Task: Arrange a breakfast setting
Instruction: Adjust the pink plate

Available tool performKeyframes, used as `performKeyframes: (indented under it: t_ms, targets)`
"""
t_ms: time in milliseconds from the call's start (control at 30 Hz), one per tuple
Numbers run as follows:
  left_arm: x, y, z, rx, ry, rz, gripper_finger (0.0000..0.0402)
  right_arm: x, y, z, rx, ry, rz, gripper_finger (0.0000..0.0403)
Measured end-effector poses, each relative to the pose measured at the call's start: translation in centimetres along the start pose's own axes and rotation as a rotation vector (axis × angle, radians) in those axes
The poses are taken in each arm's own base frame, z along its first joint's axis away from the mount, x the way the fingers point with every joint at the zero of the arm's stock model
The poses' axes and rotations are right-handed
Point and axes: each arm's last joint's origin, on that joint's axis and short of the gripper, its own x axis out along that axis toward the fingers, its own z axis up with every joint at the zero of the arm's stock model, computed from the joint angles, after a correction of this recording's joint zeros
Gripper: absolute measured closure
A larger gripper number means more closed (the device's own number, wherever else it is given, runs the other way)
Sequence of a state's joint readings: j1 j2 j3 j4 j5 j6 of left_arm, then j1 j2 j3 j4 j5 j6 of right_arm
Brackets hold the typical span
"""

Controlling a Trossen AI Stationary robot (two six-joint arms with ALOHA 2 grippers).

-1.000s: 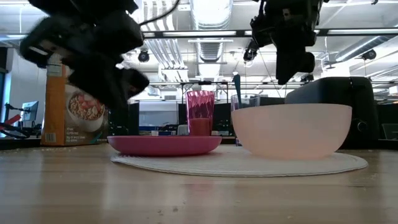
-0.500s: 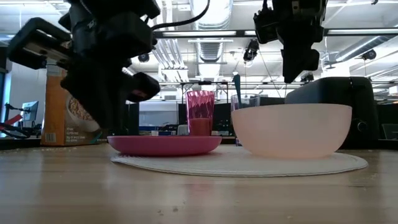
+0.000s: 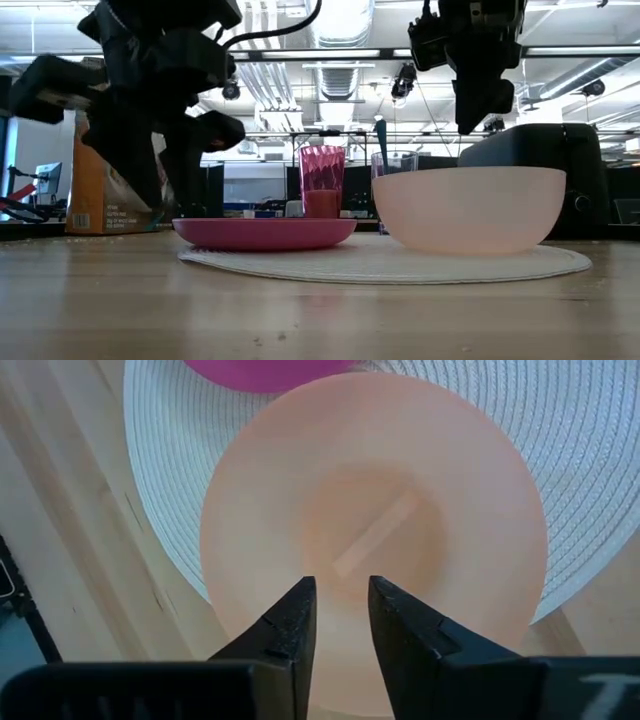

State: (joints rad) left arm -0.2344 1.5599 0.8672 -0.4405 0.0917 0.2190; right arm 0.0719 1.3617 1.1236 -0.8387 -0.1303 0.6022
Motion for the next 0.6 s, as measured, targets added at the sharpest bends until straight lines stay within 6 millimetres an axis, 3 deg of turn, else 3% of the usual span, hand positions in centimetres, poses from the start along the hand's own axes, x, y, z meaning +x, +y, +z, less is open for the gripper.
performKeyframes:
  t_ms: [600]
  targets:
    - [0.67,0.64,-0.72,0.069,-0.012,0.045,0.0285,0.01,0.03,0.05,-0.001,-0.005,0.002,0.0326]
